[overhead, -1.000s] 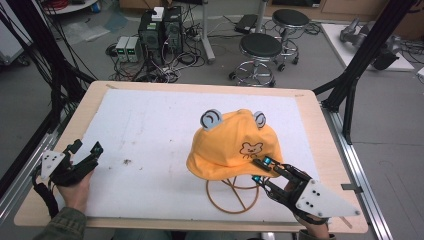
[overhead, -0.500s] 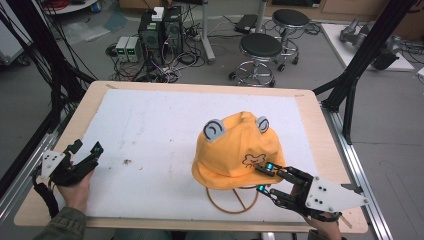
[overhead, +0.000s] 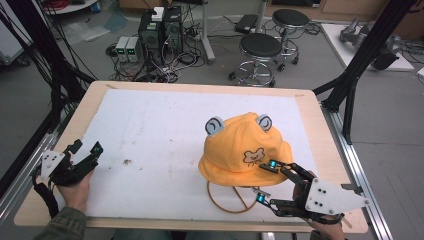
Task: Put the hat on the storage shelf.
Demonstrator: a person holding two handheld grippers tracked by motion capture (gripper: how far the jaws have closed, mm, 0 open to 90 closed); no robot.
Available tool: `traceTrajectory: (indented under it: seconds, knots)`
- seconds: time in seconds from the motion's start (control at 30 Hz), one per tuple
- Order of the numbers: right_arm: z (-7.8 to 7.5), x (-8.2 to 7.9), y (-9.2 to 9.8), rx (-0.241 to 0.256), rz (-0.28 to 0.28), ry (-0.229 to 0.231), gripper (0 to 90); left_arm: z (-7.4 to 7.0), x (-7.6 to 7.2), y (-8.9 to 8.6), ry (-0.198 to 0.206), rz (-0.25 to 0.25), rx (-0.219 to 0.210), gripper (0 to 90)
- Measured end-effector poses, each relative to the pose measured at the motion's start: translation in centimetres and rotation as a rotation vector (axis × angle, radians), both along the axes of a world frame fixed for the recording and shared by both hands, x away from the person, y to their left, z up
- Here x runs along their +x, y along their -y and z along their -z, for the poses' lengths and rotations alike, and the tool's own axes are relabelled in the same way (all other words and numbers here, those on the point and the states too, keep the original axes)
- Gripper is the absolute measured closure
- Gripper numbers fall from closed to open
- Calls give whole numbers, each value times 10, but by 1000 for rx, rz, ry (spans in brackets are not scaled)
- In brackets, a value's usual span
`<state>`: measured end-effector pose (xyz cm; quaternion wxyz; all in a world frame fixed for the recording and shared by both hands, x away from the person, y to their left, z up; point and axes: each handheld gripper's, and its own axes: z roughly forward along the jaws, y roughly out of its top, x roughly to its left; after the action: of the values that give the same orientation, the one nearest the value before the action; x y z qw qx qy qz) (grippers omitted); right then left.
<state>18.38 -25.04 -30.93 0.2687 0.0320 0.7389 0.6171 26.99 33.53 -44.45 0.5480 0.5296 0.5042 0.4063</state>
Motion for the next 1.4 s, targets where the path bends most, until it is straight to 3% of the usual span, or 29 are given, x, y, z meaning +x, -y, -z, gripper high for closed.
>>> traceTrajectory:
  seconds: [0.13, 0.37, 0.8, 1.2, 1.37, 1.4]
  knots:
    - [-1, 1, 3, 38, -68, -47, 373, 0, 0, -1, -2, -1, -6, 298]
    - [-4, 1, 13, 109, -81, -59, 317, 0, 0, 0, -3, -2, -9, 299]
    - [-7, 4, 24, 225, -8, -66, 222, 0, 0, 0, -2, -3, -11, 298]
    - [-8, 3, 37, 282, 51, -70, 215, 1, 1, 0, -7, -1, -7, 298]
    - [-2, 9, 53, 319, 100, -64, 215, 1, 2, -1, -10, -1, -9, 297]
    - [1, 9, 55, 330, 118, -91, 215, 1, 2, -1, -11, 0, -11, 297]
